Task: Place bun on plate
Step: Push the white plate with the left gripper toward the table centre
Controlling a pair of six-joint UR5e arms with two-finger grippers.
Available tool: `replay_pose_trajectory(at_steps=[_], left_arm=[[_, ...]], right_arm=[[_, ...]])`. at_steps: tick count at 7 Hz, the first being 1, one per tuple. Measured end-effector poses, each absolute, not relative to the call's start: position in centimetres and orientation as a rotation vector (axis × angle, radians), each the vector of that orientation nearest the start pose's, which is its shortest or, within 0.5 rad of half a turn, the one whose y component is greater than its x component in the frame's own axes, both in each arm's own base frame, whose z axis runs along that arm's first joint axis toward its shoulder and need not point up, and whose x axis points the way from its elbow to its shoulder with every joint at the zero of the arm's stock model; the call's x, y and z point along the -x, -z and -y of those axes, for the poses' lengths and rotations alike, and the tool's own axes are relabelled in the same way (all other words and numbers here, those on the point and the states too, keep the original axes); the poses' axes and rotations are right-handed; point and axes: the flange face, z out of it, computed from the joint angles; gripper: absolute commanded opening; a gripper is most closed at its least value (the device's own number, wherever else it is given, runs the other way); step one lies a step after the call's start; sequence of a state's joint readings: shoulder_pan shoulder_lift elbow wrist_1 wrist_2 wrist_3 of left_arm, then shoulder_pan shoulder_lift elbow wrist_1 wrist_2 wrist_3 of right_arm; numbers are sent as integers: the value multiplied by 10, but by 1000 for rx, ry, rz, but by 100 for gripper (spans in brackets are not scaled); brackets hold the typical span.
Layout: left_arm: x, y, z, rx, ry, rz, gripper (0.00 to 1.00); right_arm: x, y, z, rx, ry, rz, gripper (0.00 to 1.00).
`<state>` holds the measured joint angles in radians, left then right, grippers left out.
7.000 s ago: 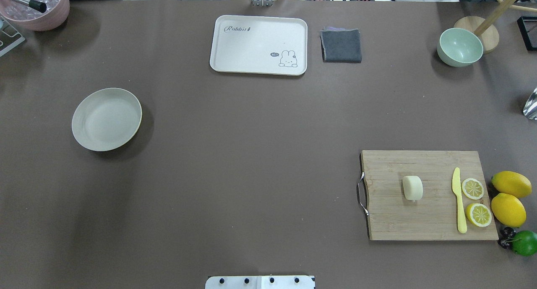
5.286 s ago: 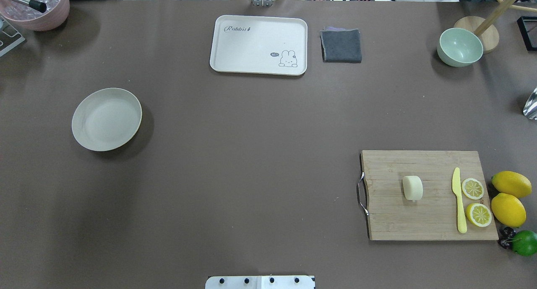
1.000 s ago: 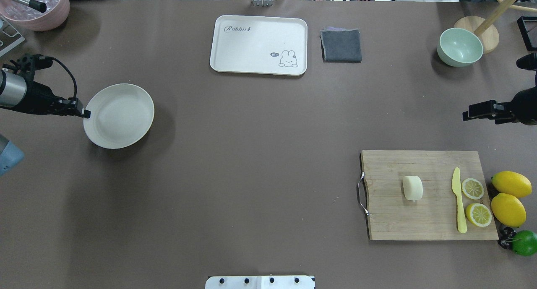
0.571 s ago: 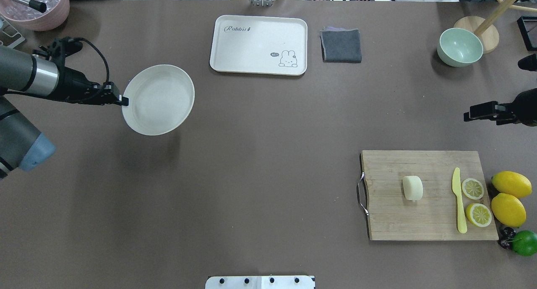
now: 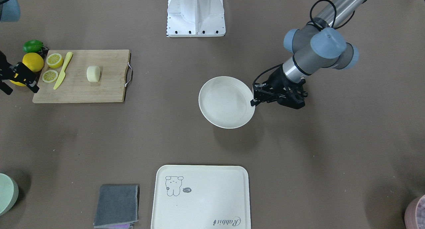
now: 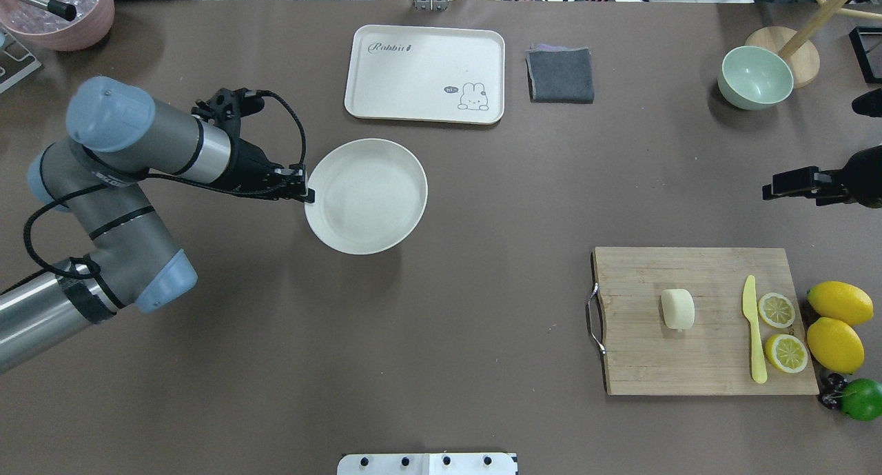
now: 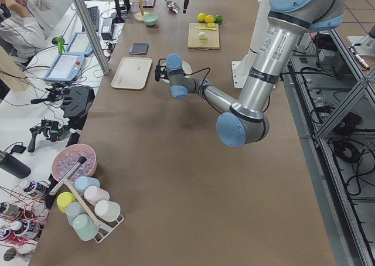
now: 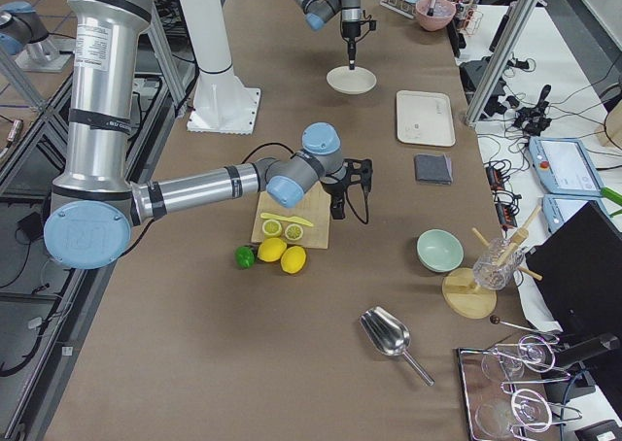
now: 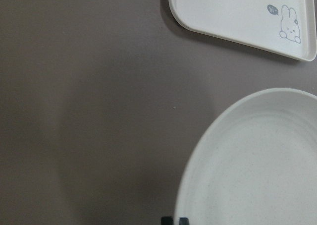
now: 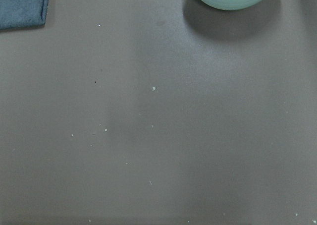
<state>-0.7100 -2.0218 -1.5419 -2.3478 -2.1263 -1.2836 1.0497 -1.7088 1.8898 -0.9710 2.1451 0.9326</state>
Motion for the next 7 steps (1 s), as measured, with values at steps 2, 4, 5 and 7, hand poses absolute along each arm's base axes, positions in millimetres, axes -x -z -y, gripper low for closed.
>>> replay_pose_trajectory(at_steps=[2,4,5,7], left_arm=[[-497,-295,464,-122,8,-1217,0],[-525,-284,442,-121,-15,-1207,0],[-532,-284,437,-120,-20,-1201,0],[-537,-284,433,-124,-24,-1196,98]], right_arm=[[159,-502,436,-206,-158,910,100],[159,-501,436,-206,-159,910,100],[159,-501,436,-206,-160,910,100],[159,-501,436,-206,-160,910,100]])
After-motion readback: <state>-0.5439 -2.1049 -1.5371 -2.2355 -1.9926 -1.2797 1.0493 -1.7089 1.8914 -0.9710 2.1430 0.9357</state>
